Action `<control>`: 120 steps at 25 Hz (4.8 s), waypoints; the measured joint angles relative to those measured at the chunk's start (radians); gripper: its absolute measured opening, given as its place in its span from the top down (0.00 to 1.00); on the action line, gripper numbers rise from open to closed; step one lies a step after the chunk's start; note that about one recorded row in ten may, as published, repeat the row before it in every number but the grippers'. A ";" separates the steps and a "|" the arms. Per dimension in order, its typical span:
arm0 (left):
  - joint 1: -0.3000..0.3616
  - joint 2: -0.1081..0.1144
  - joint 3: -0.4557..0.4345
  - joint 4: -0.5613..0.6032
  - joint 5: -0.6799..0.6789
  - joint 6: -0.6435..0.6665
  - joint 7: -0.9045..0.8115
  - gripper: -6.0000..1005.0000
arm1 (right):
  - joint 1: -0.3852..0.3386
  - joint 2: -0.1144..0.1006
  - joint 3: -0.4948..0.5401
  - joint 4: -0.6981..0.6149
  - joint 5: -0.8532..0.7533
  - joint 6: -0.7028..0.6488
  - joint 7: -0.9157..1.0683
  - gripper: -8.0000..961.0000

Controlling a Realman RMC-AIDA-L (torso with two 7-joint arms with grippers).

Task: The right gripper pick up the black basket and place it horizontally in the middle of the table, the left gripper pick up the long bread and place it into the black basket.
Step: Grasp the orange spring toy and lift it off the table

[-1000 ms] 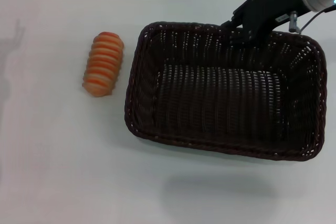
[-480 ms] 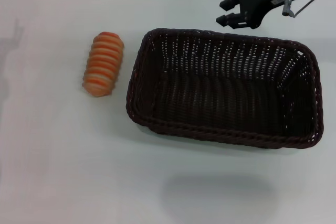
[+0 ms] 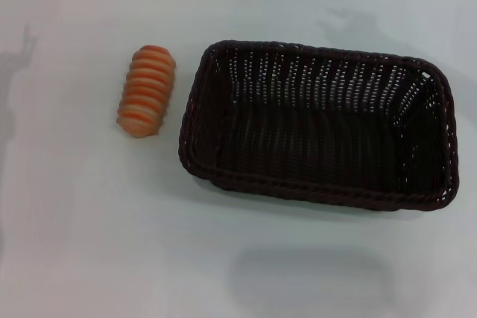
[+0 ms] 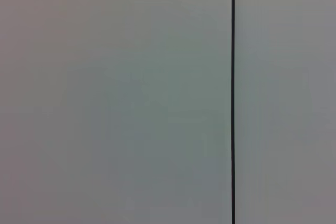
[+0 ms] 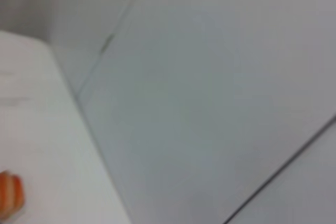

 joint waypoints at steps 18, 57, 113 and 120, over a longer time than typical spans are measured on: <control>-0.013 0.001 0.006 0.014 0.000 0.000 -0.007 0.16 | -0.672 0.002 -0.282 0.476 0.129 -0.590 0.042 0.59; -0.076 0.003 -0.002 -0.011 0.000 -0.115 0.004 0.16 | -1.000 0.010 0.240 0.174 0.942 -0.581 -0.285 0.59; -0.960 0.197 -0.428 -0.082 0.000 -2.212 0.472 0.16 | -0.876 0.006 0.433 0.056 0.825 -0.279 -0.490 0.59; -1.042 0.210 -0.359 0.194 0.001 -2.117 0.480 0.16 | -0.878 0.007 0.438 0.079 0.819 -0.279 -0.487 0.59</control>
